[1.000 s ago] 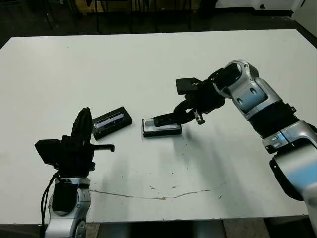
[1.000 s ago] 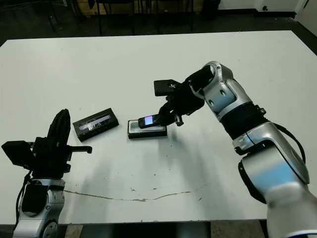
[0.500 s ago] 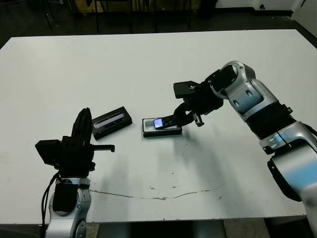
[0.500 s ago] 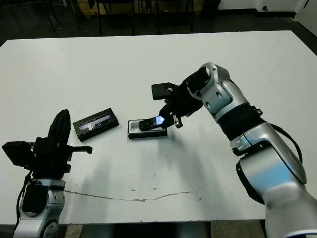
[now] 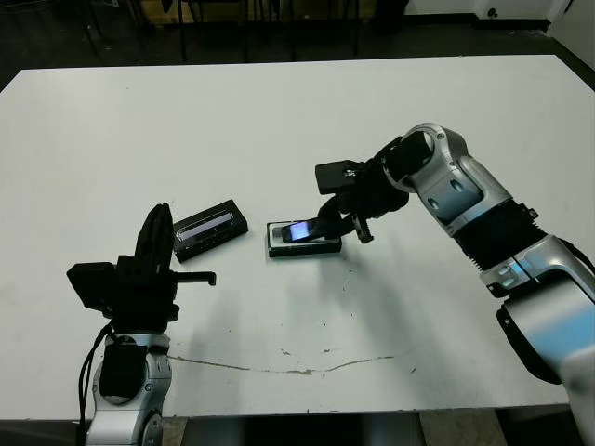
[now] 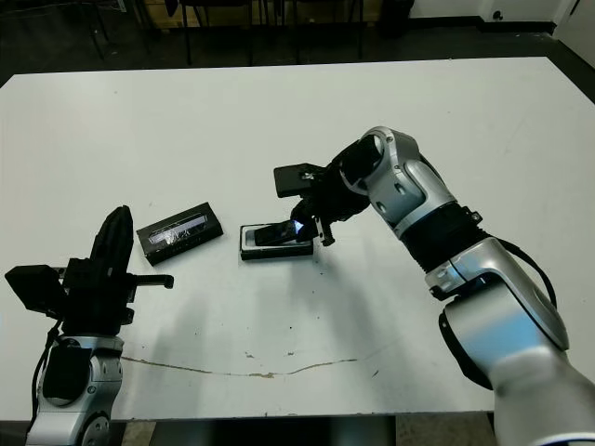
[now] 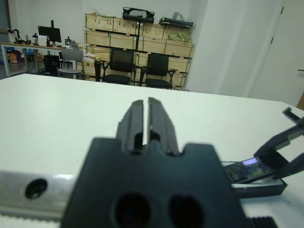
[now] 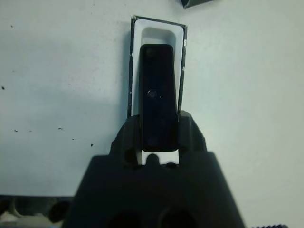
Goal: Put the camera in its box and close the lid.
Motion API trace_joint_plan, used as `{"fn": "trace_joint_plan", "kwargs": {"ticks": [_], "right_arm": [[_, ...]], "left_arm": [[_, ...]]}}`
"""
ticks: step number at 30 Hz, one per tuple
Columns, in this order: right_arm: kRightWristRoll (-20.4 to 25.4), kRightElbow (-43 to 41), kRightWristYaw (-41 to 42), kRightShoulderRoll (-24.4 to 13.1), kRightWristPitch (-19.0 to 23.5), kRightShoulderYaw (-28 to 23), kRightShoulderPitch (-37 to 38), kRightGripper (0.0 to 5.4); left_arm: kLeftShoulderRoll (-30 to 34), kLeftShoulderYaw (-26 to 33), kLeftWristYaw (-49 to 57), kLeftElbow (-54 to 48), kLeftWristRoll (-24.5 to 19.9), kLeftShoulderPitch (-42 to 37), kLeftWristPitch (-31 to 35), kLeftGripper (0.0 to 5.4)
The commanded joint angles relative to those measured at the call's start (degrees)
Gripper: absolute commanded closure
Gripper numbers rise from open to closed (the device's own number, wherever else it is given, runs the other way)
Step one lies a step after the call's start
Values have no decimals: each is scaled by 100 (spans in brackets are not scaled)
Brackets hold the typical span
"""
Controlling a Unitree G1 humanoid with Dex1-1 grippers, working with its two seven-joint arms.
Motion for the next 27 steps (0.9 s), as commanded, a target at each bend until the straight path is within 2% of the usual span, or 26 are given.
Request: {"fn": "trace_joint_plan", "kwargs": {"ticks": [1, 9, 21, 26, 27], "right_arm": [[3, -28, 36, 119, 77, 119, 138, 484], [-136, 98, 42, 265, 101, 348, 169, 484], [-445, -306, -345, 129, -312, 507, 438, 484], [-279, -314, -277, 183, 3, 367, 491, 484], [-228, -284, -243, 218, 251, 311, 477, 484]], "left_arm": [[-29, -33, 55, 55, 25, 84, 95, 540], [-23, -31, 49, 89, 30, 103, 12, 540], [-45, -21, 50, 134, 13, 117, -51, 540], [-36, -38, 45, 155, 62, 127, -97, 540], [-27, -37, 39, 178, 78, 119, -133, 540]]}}
